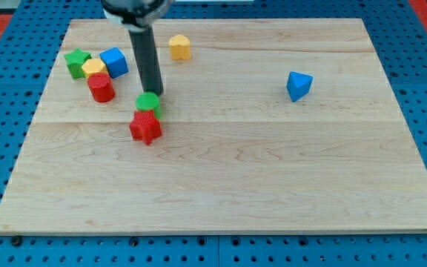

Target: Push blue triangle to the top center

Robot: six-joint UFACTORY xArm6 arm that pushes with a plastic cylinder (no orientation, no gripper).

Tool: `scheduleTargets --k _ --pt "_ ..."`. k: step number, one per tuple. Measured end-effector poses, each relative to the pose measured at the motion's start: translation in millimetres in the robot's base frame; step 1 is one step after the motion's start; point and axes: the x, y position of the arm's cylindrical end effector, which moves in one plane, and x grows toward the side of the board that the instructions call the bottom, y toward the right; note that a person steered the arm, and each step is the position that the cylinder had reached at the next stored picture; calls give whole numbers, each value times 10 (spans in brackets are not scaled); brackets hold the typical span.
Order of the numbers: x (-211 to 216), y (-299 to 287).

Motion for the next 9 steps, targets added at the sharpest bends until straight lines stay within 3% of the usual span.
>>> scheduleTargets --k 2,3,5,6,7,8,9 --pt "73 1859" --pt "-221 2608" --pt "-964 2934" --pt "-1122 2835" --pt "-1079 2800" --pt "-818 3352" --pt "-934 2744"
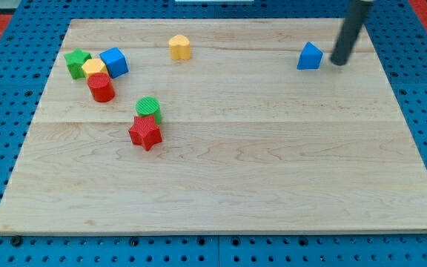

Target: Push blue triangle to the top center

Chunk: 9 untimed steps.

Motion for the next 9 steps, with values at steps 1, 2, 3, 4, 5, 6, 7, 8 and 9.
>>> scheduleTargets --k 1,2,3,4,5,6,7,8,9 --pt "-367 -411" --pt "-790 -855" --pt "-725 -138" --pt "-366 889" --pt "148 482" --pt "24 -183" --pt "-550 -412" --pt "-282 -108" --pt "92 351"
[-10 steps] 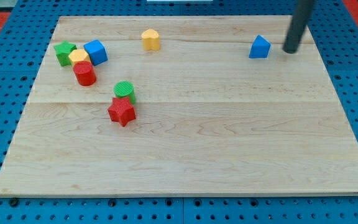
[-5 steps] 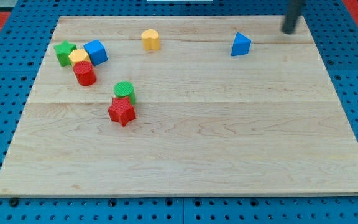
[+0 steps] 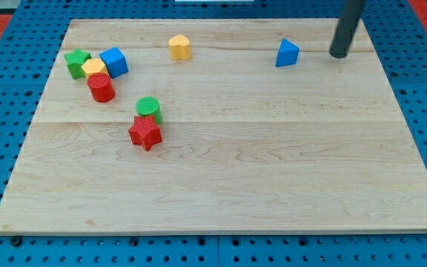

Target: Push blue triangle to the top center

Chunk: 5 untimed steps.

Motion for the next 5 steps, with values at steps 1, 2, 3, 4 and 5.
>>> scheduleTargets --k 1,2,3,4,5 --pt "453 -898" --pt "256 -1411" --pt "-196 -1358" --pt "27 -998" --pt "475 -989"
